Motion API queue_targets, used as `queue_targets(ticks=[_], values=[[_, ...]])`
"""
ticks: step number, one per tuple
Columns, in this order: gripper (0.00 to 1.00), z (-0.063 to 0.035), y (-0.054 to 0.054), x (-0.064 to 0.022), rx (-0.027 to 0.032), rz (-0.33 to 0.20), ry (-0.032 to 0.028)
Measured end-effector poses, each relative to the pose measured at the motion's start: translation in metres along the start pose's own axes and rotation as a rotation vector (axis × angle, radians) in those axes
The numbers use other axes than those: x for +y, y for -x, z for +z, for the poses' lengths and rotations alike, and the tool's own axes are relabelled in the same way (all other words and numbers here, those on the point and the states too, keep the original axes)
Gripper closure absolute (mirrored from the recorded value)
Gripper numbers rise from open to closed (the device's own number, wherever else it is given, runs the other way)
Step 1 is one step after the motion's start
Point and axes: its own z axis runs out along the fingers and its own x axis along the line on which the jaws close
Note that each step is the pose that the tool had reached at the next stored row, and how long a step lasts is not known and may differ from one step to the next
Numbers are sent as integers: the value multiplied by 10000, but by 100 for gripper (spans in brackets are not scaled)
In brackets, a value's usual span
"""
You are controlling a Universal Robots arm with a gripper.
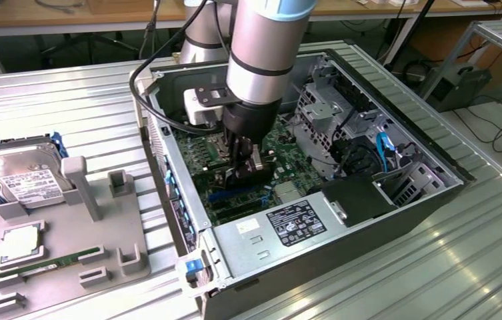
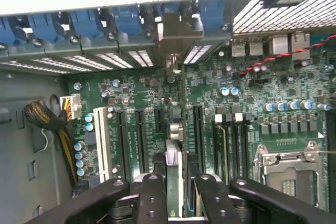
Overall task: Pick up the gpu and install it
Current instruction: 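Insert the gpu into the slot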
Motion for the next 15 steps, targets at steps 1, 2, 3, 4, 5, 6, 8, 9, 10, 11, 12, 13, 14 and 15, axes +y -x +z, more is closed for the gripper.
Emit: queue_targets(ticks=[1, 2, 3, 4, 5, 6, 8, 9, 10, 11, 12, 13, 14, 15], values=[[74, 0, 1, 0, -10, 0, 0], [74, 0, 1, 0, -11, 1, 0], [74, 0, 0, 0, -17, -1, 2], [74, 0, 0, 0, -36, -1, 4], [74, 1, -1, -1, -86, -5, 8], [74, 1, -1, -1, -147, -7, 12], [74, 2, 0, 0, -295, -10, 22], [74, 3, 0, 1, -332, -11, 26], [74, 5, -1, 0, -340, -11, 25], [74, 9, -3, 0, -343, -11, 26], [74, 12, -5, 0, -342, -11, 26], [74, 14, -6, -1, -326, -9, 26], [74, 17, -6, -1, -310, -9, 25], [74, 20, -7, -1, -292, -8, 23]])
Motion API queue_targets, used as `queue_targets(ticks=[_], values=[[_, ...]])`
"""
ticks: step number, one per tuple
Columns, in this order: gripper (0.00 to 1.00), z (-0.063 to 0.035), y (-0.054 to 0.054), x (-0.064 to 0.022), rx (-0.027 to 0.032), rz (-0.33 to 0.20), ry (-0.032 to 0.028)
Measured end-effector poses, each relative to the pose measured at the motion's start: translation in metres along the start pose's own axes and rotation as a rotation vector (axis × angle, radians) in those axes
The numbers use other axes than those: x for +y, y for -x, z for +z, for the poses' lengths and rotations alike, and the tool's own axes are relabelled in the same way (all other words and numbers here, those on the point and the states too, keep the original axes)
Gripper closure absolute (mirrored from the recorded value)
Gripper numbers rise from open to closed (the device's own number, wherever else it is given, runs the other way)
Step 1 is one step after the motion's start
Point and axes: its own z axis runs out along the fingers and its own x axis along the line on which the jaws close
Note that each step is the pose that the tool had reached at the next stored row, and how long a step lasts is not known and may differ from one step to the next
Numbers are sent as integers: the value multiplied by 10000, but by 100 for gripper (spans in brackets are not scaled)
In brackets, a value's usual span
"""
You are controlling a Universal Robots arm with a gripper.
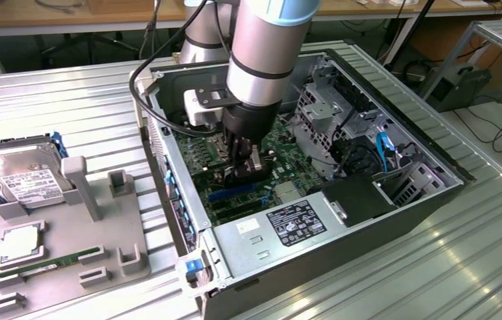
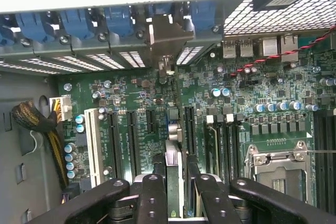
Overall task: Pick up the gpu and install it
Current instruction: 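Insert the gpu into the slot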
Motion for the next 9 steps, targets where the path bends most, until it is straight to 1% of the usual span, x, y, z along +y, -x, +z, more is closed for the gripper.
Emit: queue_targets(ticks=[2, 4, 5, 6, 7, 8, 9], values=[[74, 4, 0, 0, 56, 3, -4], [74, 8, 0, 0, 130, 5, -11], [74, 9, 0, 1, 197, 9, -16], [74, 9, 0, 0, 280, 12, -23], [74, 10, 0, 0, 377, 15, -31], [74, 10, -1, 0, 494, 17, -37], [74, 11, 0, 0, 593, 21, -46]])
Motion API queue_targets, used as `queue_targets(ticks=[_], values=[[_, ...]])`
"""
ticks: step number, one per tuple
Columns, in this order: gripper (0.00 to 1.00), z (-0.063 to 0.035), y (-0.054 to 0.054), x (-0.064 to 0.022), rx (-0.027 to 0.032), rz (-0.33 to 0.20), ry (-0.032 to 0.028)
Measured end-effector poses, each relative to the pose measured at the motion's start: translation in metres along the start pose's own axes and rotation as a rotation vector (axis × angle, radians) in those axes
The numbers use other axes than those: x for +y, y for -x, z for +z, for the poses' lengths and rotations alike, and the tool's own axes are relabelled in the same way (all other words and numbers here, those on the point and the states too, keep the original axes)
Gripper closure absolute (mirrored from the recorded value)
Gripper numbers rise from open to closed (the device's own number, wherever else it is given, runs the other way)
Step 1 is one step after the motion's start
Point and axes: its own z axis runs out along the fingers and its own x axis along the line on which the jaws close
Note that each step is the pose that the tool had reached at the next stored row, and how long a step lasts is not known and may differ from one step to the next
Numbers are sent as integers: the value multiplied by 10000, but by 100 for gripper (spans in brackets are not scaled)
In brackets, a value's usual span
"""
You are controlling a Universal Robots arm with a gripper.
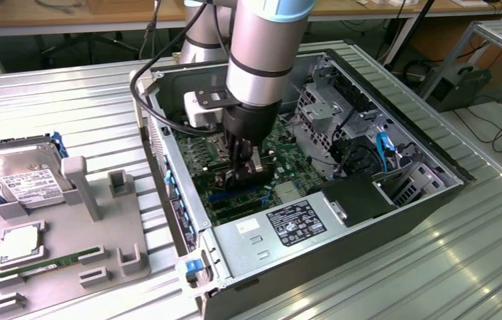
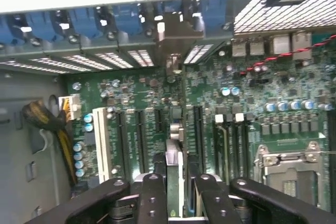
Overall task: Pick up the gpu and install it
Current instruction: 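Insert the gpu into the slot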
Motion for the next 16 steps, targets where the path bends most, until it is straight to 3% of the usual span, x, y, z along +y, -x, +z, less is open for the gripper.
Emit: queue_targets(ticks=[1, 3, 7, 16], values=[[74, 0, 0, 0, 44, -2, -4], [74, -1, -1, 0, 65, -107, -7], [74, -1, 0, 0, 77, -506, -21], [74, -2, 45, 3, 77, -519, -21]])
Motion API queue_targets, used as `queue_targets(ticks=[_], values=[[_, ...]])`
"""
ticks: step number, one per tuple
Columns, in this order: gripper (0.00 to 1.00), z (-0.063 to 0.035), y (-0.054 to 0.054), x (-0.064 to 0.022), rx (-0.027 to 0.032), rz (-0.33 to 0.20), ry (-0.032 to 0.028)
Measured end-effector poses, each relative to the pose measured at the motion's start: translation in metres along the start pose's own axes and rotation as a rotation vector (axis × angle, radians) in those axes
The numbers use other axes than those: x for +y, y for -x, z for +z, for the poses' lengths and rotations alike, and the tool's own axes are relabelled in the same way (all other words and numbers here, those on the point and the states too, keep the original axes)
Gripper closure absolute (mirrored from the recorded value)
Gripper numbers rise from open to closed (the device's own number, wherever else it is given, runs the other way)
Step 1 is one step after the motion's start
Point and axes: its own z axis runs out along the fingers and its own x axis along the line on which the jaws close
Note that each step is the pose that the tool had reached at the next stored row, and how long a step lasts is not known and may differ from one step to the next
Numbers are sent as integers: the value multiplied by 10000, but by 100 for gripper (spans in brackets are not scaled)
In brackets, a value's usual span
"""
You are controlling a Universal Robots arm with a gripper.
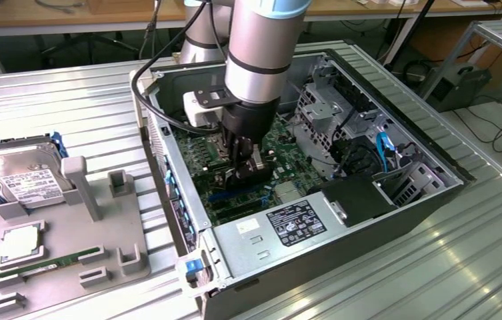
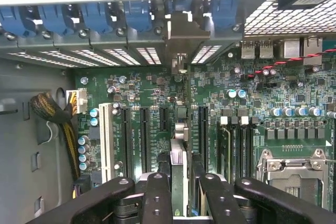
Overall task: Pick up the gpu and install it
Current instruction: 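Insert the gpu into the slot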
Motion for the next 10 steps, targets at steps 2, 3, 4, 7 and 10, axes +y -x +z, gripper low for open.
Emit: queue_targets(ticks=[2, 3, 4, 7, 10], values=[[74, 0, 0, 0, 1, -1, 0], [74, 0, 0, 0, 4, 0, 0], [74, 0, 0, 0, 7, 1, 0], [74, 4, 1, 1, 14, 1, 1], [74, 21, 1, 1, 14, 1, 0]])
